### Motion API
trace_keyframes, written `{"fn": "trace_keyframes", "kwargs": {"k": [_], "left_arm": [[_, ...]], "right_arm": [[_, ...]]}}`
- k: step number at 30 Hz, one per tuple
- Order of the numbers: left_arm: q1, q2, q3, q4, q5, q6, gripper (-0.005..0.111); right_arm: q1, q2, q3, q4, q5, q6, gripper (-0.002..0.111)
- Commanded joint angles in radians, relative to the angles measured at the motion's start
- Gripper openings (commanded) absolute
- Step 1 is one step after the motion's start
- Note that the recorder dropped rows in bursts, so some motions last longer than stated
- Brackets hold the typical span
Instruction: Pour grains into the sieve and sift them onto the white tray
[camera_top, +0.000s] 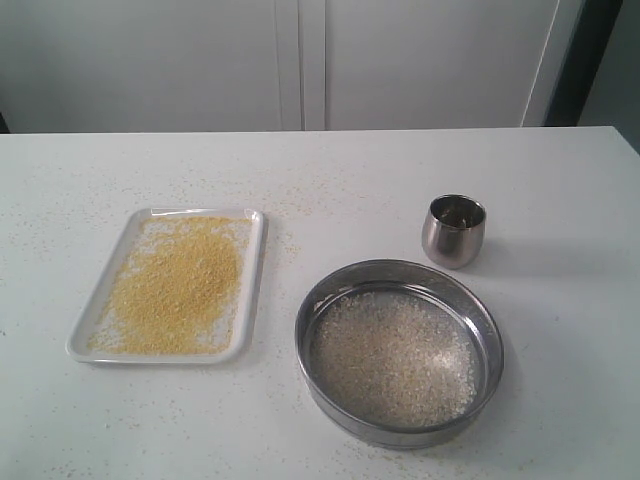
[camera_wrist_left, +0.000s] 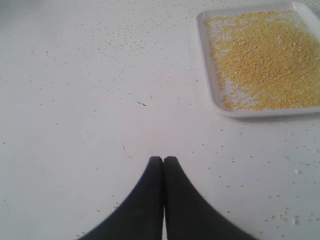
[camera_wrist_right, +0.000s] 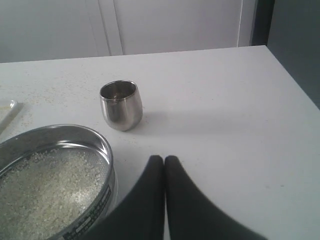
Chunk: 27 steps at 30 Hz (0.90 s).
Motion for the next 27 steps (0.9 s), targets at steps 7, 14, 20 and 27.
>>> {"fn": "trace_keyframes", "kwargs": {"k": [7, 14, 20, 27], "left_arm": [[0.003, -0.004, 0.004, -0.005, -0.003, 0.000, 0.000], [0.003, -0.004, 0.004, -0.005, -0.005, 0.000, 0.000], [0.003, -0.004, 0.004, -0.005, -0.005, 0.000, 0.000], [0.003, -0.004, 0.004, -0.005, -0.005, 0.000, 0.000]], "right_arm": [[-0.004, -0.008, 0.101, -0.014, -0.097, 0.007, 0.000], [-0.004, -0.008, 0.174, -0.014, -0.136, 0.007, 0.000], [-0.004, -0.008, 0.177, -0.014, -0.138, 0.007, 0.000], [-0.004, -0.008, 0.177, -0.012, -0.140, 0.005, 0.000]]}}
